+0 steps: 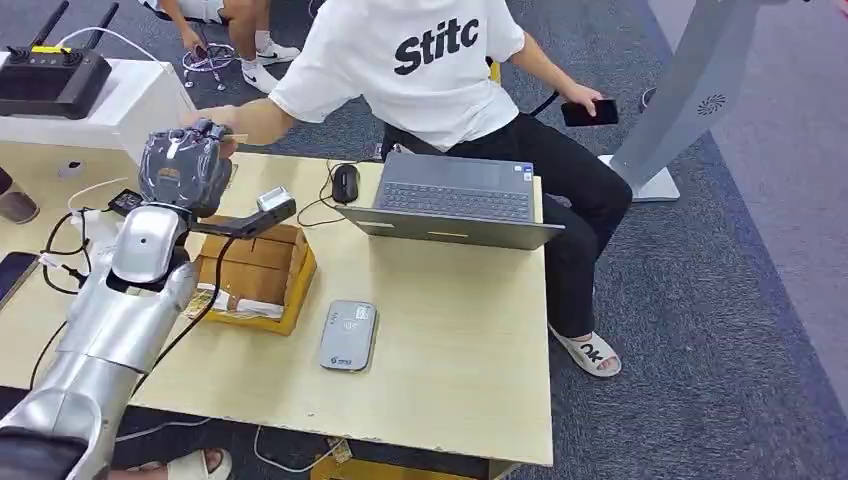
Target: Pass the card to the sensor for recognition and then transmit it.
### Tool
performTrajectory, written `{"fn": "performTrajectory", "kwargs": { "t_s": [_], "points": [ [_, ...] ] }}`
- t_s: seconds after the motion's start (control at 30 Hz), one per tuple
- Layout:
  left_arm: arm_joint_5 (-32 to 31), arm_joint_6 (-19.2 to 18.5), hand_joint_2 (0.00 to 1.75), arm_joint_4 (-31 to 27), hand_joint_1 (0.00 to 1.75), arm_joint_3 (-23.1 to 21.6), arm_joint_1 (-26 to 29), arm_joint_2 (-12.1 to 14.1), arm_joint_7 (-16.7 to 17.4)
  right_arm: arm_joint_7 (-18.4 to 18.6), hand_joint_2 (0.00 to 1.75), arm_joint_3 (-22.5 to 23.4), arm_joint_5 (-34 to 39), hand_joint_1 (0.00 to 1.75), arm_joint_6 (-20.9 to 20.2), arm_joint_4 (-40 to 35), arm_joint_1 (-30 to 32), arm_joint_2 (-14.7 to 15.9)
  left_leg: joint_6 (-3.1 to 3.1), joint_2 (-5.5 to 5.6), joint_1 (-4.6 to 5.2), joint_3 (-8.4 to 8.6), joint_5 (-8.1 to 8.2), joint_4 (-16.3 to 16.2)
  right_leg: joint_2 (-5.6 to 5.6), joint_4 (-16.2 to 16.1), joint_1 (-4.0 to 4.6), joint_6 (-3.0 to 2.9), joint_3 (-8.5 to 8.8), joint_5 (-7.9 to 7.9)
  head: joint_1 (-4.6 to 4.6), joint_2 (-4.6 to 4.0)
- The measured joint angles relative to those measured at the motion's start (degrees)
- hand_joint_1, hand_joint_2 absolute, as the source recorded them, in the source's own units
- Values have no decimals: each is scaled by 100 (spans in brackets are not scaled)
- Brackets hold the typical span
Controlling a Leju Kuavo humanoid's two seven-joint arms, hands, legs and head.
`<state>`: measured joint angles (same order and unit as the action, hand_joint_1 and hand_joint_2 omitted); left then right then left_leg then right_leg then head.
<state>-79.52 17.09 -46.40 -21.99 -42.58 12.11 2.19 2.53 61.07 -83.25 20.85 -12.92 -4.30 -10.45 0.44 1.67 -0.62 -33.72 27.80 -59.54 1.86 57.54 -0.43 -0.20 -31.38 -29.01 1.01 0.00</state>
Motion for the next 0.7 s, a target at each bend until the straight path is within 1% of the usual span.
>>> {"fn": "performTrajectory", "kwargs": {
  "t_s": [0.07,0.13,0.2,0.27,0.3,0.37,0.43,0.5,0.6,0.7],
  "points": [
    [110,75,0,0,0,52,3,-54,7,-20,175,0,2,0,9,0,1,0,0,0,0,0,0,0,-1,0,0,0,0,0,-2,0],
    [353,236,0,-55,0,138,48,-131,-90,-33,175,0,15,0,15,2,1,0,0,0,1,0,0,0,-1,0,0,0,1,0,0,0],
    [557,312,0,-233,0,230,135,-210,-201,-33,175,0,48,0,28,2,3,0,0,0,1,0,0,-1,-1,0,-1,0,2,0,-2,0],
    [743,282,0,-558,0,306,273,-251,-295,-13,175,0,70,0,72,2,8,0,0,0,1,0,0,-1,0,0,-1,0,1,1,0,0],
    [847,194,175,-739,0,326,343,-277,-336,9,175,0,90,0,83,0,16,0,0,0,1,0,0,-1,0,0,-2,0,1,0,-2,0],
    [1089,-145,175,-1207,0,339,510,-288,-422,52,175,4,116,0,92,0,32,0,1,1,1,-1,1,-1,-2,0,-2,0,1,0,0,0],
    [1190,-501,175,-1597,0,339,649,-282,-475,90,175,11,158,0,92,0,45,0,1,2,1,-2,1,0,-3,0,-1,0,1,0,0,0],
    [1340,-818,175,-2011,0,339,803,-225,-561,107,175,20,192,0,90,0,61,-2,1,0,0,-2,1,2,0,0,-1,0,0,0,-2,0],
    [1662,-1261,175,-2748,0,334,1136,-39,-660,144,175,63,247,0,87,-2,96,-2,1,-2,0,-3,2,3,3,0,0,-1,-3,-1,-2,0],
    [1993,-1678,175,-3375,0,238,1389,243,-717,105,175,151,348,0,90,-6,106,-11,1,-3,-1,-2,1,6,3,0,1,-2,-3,-2,0,0]
  ]
}}
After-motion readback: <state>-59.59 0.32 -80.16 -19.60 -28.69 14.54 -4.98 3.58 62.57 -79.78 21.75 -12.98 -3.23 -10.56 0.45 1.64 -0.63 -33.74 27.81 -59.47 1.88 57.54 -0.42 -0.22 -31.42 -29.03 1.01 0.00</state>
